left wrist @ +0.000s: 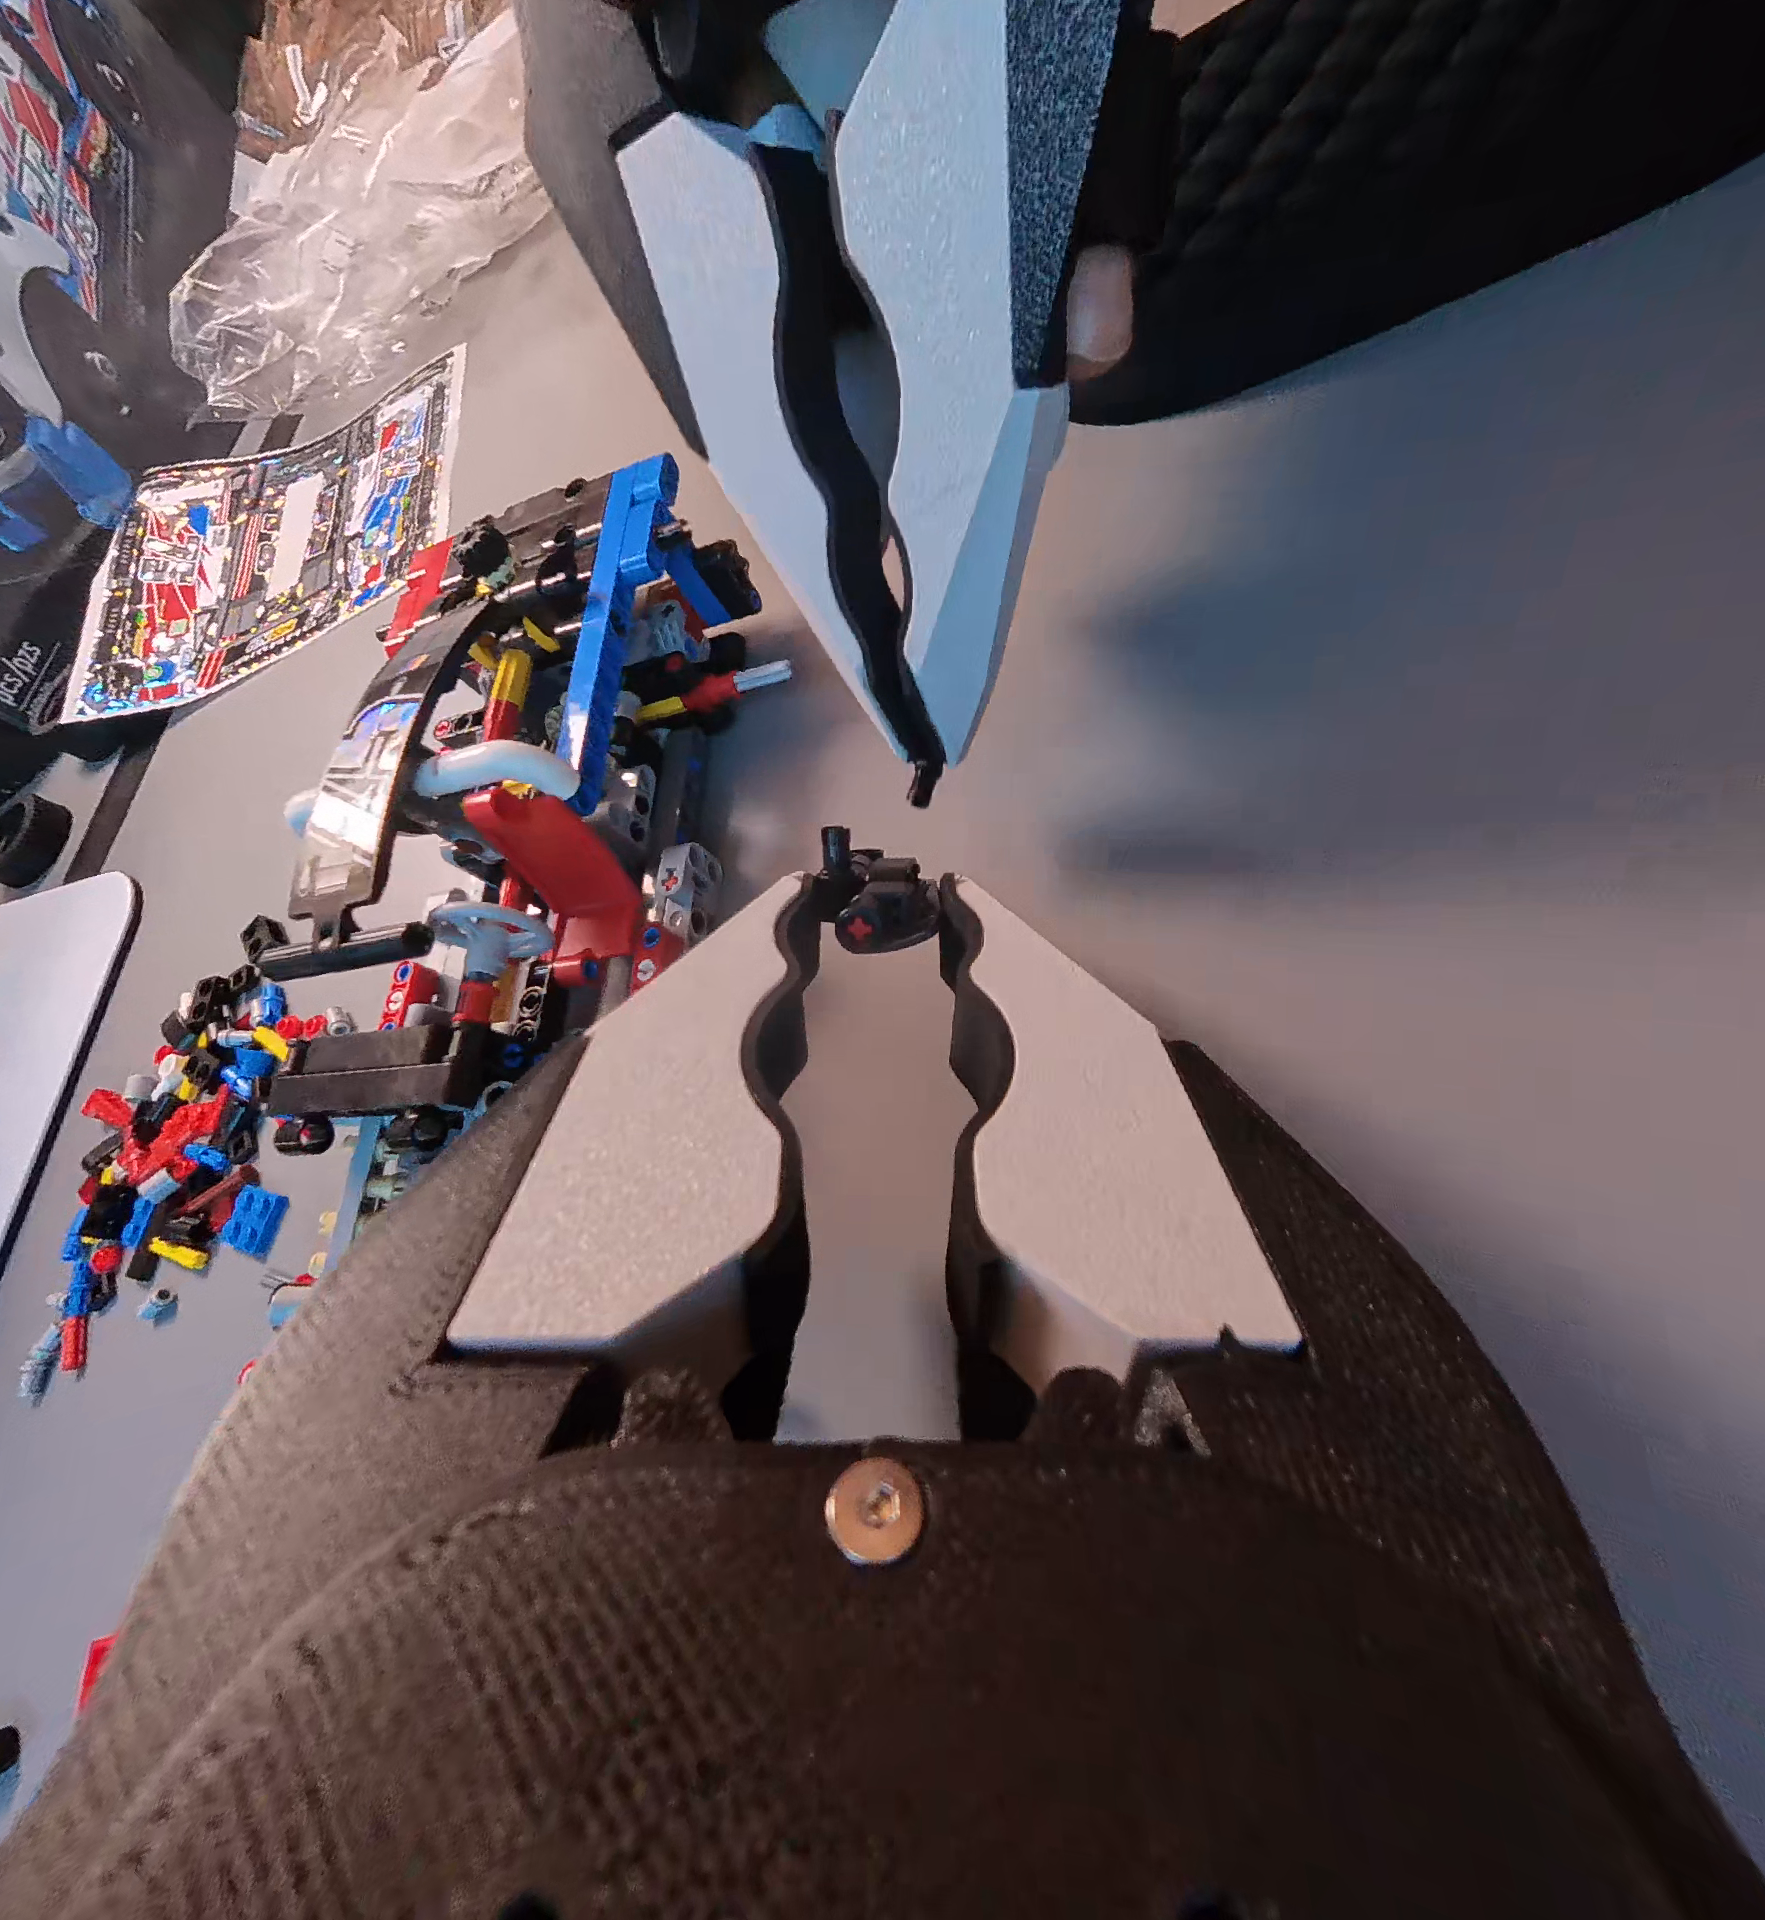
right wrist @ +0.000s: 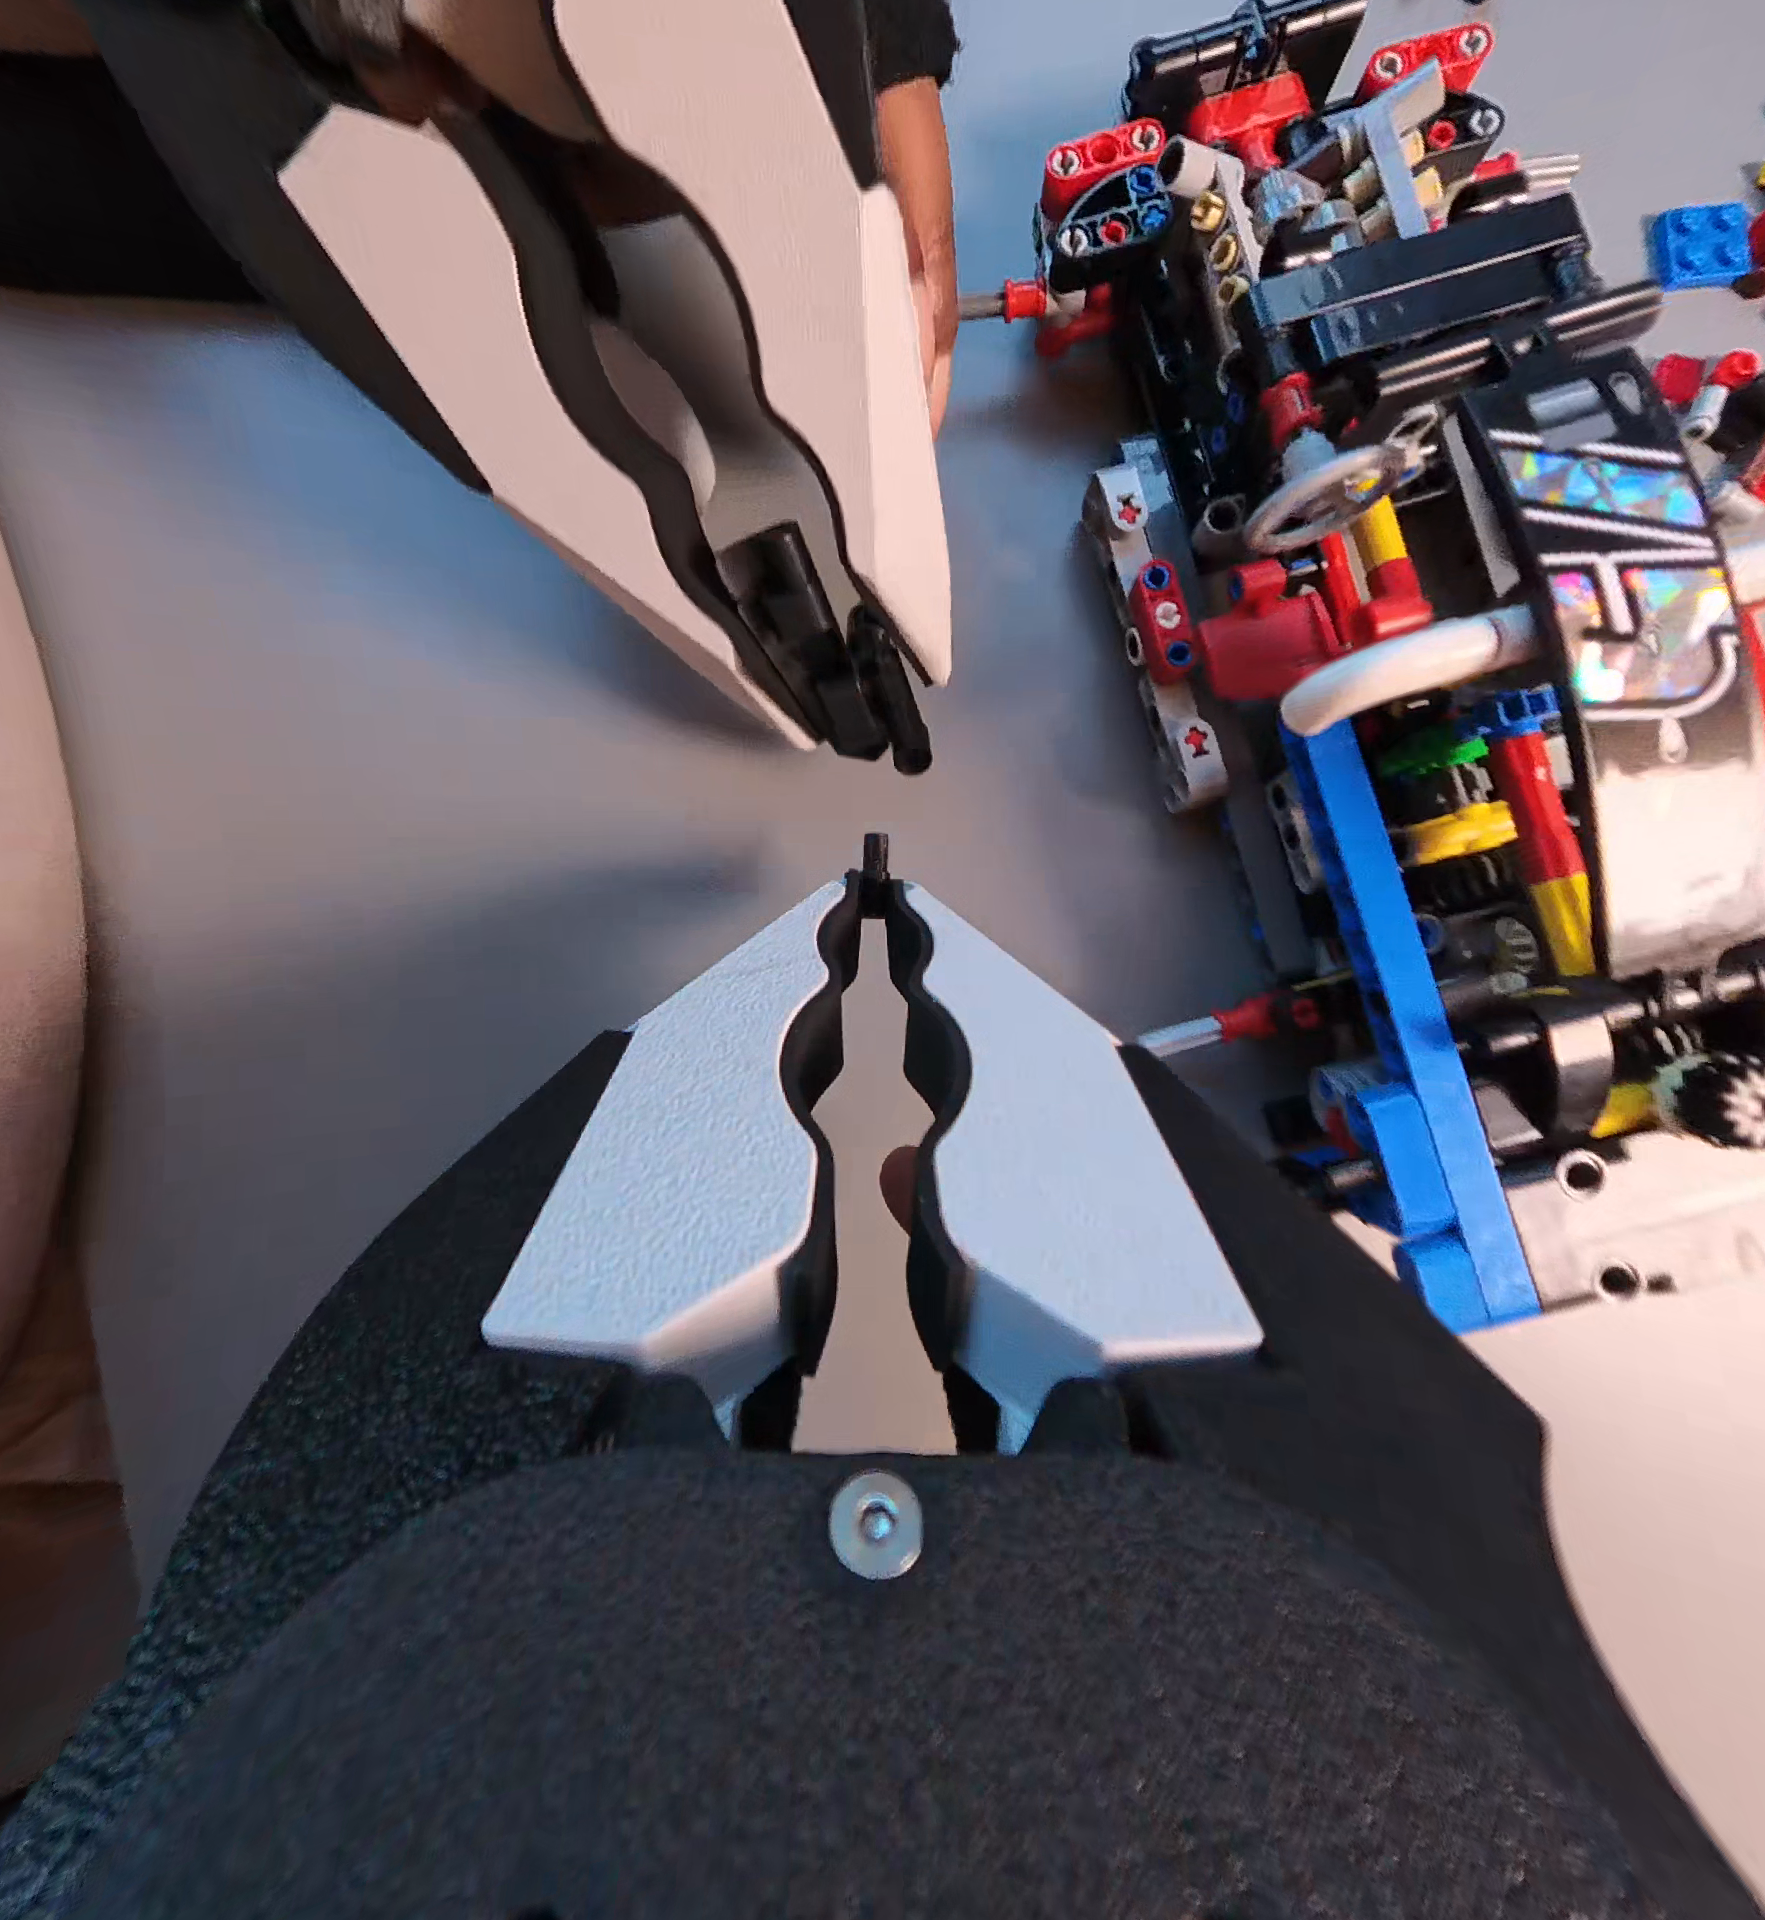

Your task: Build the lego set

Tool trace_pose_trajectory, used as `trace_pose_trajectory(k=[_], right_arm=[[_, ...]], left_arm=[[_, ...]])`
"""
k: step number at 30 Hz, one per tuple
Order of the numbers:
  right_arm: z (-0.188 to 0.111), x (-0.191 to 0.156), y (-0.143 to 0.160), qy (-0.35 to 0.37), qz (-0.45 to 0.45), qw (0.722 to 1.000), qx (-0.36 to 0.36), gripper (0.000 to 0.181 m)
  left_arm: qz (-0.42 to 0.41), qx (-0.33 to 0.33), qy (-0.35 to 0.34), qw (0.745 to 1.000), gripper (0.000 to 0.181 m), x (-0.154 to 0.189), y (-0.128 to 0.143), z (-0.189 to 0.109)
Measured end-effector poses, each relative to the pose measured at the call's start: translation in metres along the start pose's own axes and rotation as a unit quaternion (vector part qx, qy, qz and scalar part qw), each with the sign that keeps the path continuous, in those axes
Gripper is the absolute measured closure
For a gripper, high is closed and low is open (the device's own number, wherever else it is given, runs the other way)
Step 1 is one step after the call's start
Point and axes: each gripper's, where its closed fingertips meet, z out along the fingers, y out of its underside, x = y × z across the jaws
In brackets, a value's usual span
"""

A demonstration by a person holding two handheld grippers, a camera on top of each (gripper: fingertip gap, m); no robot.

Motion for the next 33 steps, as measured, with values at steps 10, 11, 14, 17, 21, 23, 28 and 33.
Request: trace_pose_trajectory(k=[10,11,14,17,21,23,28,33], right_arm=[[0.009,-0.005,-0.018,-0.036,0.033,0.998,0.026,0.179],[0.009,-0.005,-0.018,-0.037,0.032,0.998,0.027,0.179],[0.008,-0.006,-0.020,-0.039,0.034,0.998,0.036,0.180],[0.007,-0.006,-0.021,-0.040,0.039,0.998,0.043,0.179],[0.005,-0.006,-0.023,-0.040,0.043,0.997,0.055,0.179],[0.006,-0.006,-0.023,-0.038,0.040,0.996,0.064,0.179],[0.007,-0.007,-0.022,-0.018,0.002,0.996,0.086,0.179],[0.004,-0.009,-0.011,-0.019,-0.010,0.997,0.075,0.179]], left_arm=[[0.053,-0.028,-0.001,0.998,0.161,0.008,0.007,0.005],[0.054,-0.029,0.000,0.998,0.161,0.009,0.007,0.005],[0.057,-0.033,0.003,0.998,0.161,0.010,0.009,0.006],[0.059,-0.035,0.004,0.998,0.161,0.011,0.009,0.006],[0.059,-0.035,0.005,0.998,0.161,0.011,0.009,0.006],[0.056,-0.034,0.008,0.998,0.161,0.012,0.010,0.006],[0.030,-0.026,0.027,0.999,0.161,0.014,0.009,0.006],[0.007,-0.023,0.041,0.999,0.161,0.014,0.011,0.005]])
